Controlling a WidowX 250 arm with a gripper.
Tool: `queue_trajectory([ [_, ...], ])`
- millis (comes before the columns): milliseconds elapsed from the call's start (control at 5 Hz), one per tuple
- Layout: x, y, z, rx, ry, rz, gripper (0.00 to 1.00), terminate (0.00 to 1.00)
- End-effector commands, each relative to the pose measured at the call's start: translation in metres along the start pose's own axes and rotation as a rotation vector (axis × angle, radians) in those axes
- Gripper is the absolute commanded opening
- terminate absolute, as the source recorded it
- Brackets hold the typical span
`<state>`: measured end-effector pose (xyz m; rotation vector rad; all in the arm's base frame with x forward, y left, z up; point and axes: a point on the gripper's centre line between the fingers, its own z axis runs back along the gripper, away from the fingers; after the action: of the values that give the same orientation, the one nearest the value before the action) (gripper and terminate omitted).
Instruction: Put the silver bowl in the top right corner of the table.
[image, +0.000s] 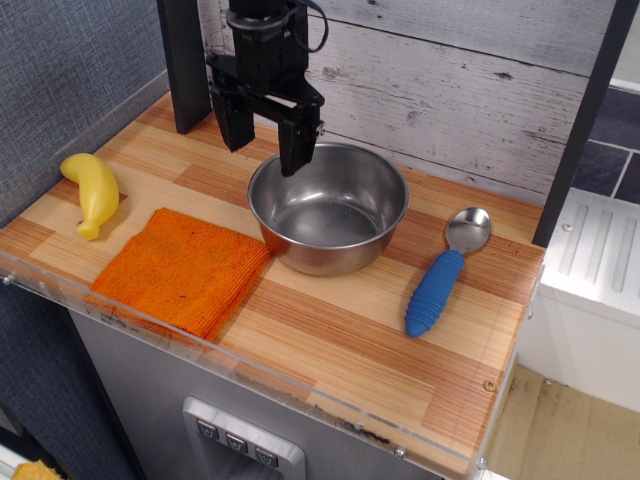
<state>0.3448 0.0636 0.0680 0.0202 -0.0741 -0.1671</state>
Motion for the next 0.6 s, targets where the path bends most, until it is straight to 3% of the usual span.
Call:
queue_trajectory([
  [0, 0.0001, -0.0121, -0.0089, 0.019, 0.009, -0.037, 1.00, 0.00],
  [200, -0.0008, -0.0173, -0.0148, 0.035, 0.030, -0.047, 0.00, 0.00],
  [400, -0.0023, -0.0196, -0.0178, 0.041, 0.044, -0.053, 0.00, 0.00],
])
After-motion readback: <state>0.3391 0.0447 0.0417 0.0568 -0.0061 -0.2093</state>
